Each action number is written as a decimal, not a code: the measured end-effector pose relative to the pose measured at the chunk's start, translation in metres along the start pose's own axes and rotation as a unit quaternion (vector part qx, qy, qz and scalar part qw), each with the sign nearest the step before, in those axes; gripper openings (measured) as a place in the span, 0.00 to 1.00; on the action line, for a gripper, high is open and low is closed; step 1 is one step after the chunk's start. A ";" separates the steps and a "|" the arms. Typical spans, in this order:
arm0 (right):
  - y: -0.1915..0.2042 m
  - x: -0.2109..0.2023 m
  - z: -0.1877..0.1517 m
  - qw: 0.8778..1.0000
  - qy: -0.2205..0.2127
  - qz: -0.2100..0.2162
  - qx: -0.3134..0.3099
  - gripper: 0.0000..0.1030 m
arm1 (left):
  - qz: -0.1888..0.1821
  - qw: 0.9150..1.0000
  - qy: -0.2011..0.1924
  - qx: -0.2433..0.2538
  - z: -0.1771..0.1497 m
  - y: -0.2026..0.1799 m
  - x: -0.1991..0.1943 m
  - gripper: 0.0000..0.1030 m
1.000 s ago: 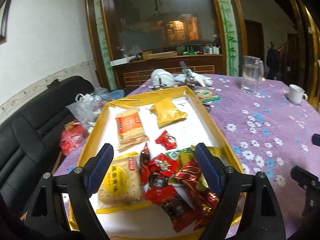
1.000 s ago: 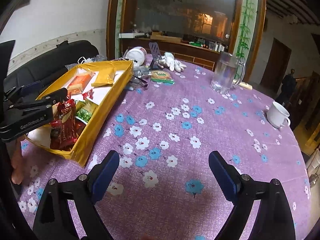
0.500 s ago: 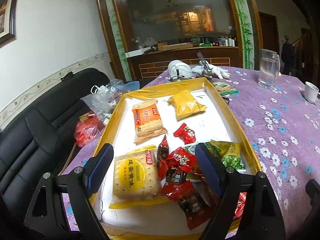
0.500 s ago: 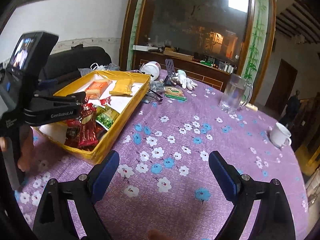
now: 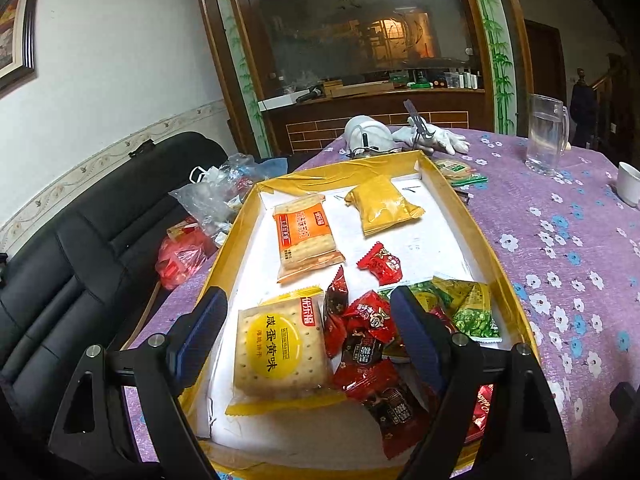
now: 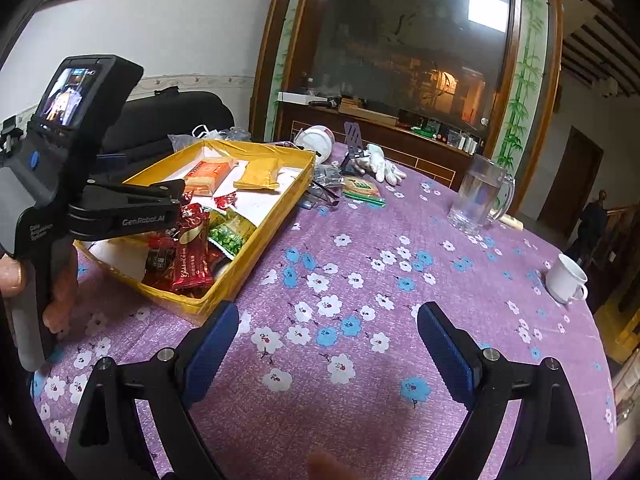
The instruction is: Organize snacks
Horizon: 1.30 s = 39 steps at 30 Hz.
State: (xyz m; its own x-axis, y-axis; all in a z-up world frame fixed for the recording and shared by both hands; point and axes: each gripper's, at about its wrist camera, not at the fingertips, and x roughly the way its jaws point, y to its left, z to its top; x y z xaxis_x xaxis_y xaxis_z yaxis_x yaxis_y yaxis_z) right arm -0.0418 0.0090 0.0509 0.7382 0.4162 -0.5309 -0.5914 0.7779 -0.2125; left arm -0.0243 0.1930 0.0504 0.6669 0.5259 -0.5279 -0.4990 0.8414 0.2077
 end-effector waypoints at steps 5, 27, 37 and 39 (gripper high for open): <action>0.003 -0.002 0.000 1.000 -0.004 0.003 -0.006 0.89 | 0.007 1.000 -0.002 0.000 0.000 0.000 0.000 0.82; 0.013 -0.006 -0.001 0.999 -0.013 0.021 -0.024 0.89 | 0.022 1.000 -0.001 -0.002 0.000 0.003 0.002 0.82; 0.019 -0.009 -0.003 0.999 -0.015 0.026 -0.032 0.89 | 0.030 1.000 -0.004 0.001 0.000 0.002 0.000 0.82; 0.018 -0.009 -0.002 0.999 -0.015 0.026 -0.033 0.89 | 0.031 0.999 -0.008 0.002 0.000 0.002 -0.001 0.82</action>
State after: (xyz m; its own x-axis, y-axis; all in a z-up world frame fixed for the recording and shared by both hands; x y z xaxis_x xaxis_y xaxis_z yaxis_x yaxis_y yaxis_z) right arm -0.0599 0.0186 0.0496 0.7152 0.4702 -0.5171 -0.6481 0.7231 -0.2390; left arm -0.0261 0.1945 0.0516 0.6433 0.5785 -0.5014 -0.5377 0.8077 0.2420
